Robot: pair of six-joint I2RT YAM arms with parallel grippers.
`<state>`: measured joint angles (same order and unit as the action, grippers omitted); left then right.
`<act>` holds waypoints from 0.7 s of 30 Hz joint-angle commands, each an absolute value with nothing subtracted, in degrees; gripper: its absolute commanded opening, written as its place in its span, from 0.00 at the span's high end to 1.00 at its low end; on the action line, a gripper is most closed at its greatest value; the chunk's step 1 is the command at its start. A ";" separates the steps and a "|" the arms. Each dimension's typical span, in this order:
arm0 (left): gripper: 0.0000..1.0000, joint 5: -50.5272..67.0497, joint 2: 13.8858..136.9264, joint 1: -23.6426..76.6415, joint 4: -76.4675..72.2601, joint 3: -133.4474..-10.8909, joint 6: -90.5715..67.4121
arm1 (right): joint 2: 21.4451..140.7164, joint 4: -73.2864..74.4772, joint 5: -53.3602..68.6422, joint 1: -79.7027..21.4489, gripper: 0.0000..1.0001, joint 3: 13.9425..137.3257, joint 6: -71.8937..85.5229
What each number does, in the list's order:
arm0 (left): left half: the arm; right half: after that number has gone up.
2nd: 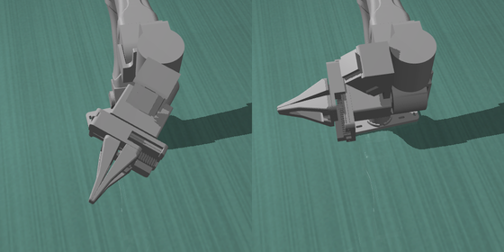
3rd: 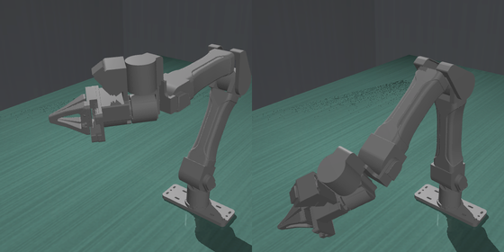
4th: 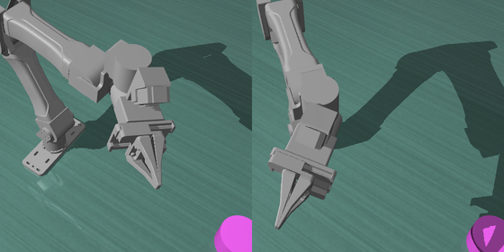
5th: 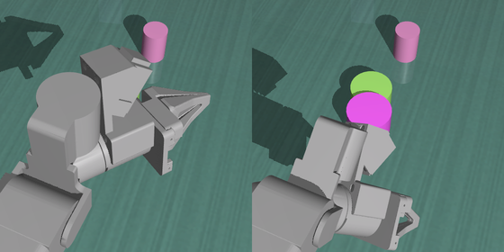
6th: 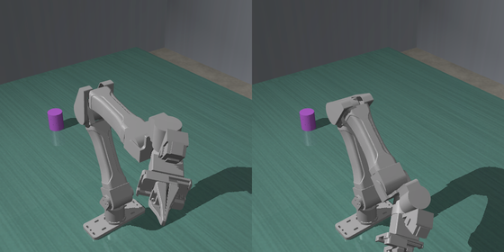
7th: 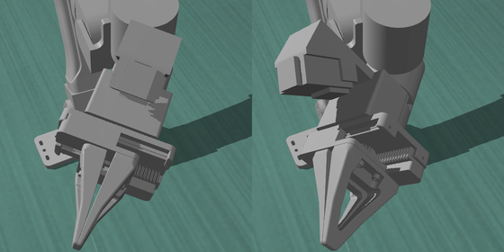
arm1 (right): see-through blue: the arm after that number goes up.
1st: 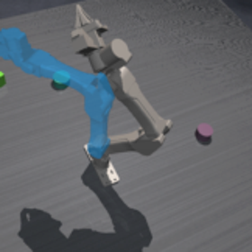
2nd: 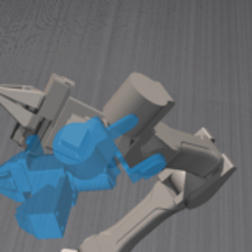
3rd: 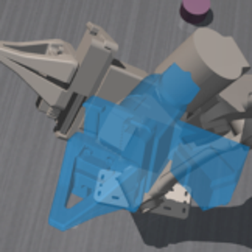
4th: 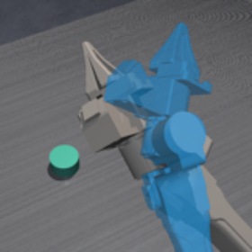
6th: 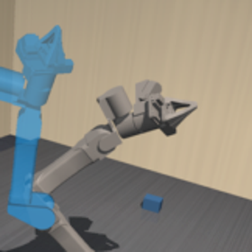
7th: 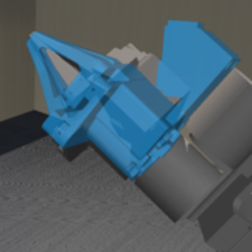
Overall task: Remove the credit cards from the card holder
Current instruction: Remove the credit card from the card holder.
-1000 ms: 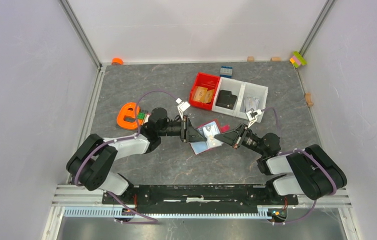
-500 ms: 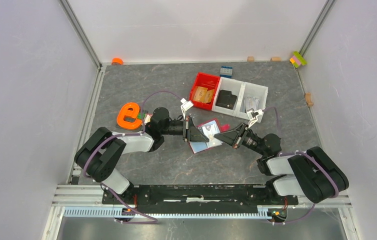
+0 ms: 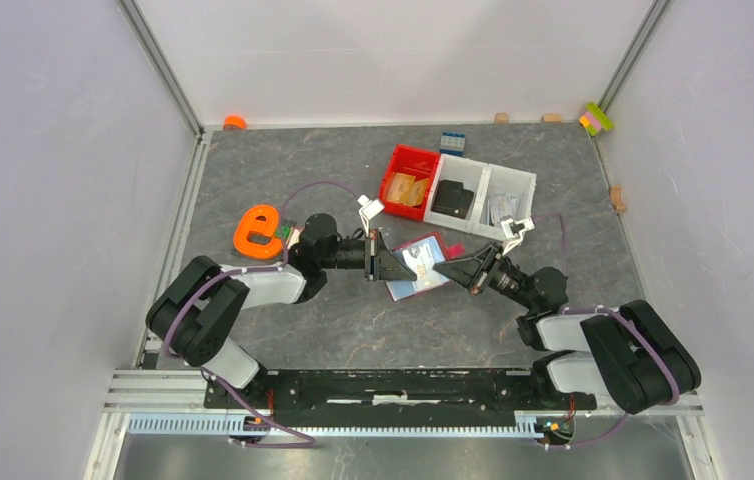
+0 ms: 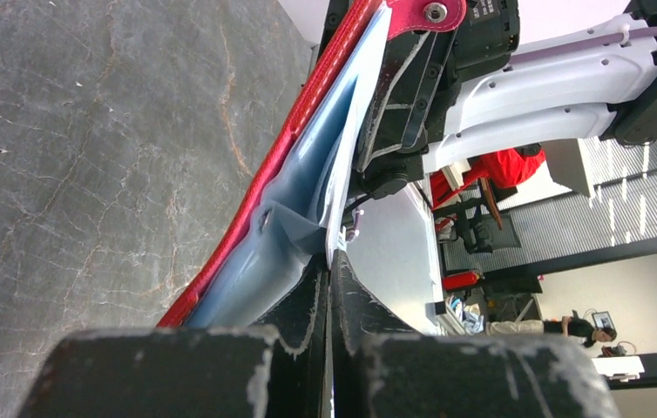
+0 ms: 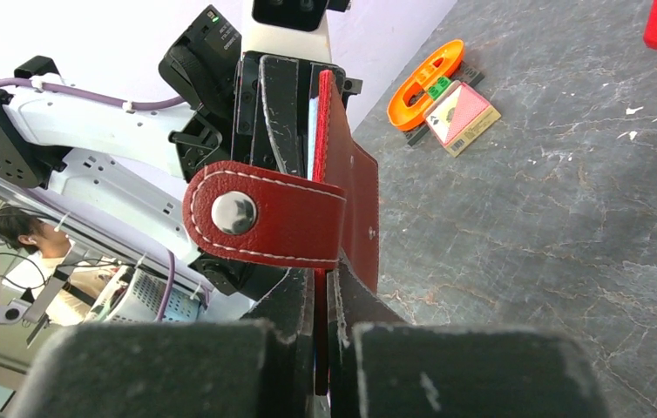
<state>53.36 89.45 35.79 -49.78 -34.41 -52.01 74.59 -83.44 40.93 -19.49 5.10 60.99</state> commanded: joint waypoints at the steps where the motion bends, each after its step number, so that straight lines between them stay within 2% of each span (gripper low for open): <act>1: 0.98 52.22 88.27 34.95 -48.44 -34.67 -50.36 | 74.48 -87.77 40.61 -18.44 1.00 4.71 60.87; 21: 0.98 51.99 88.79 34.59 -45.84 -35.41 -49.38 | 77.52 -92.22 40.38 -14.31 1.00 2.37 66.36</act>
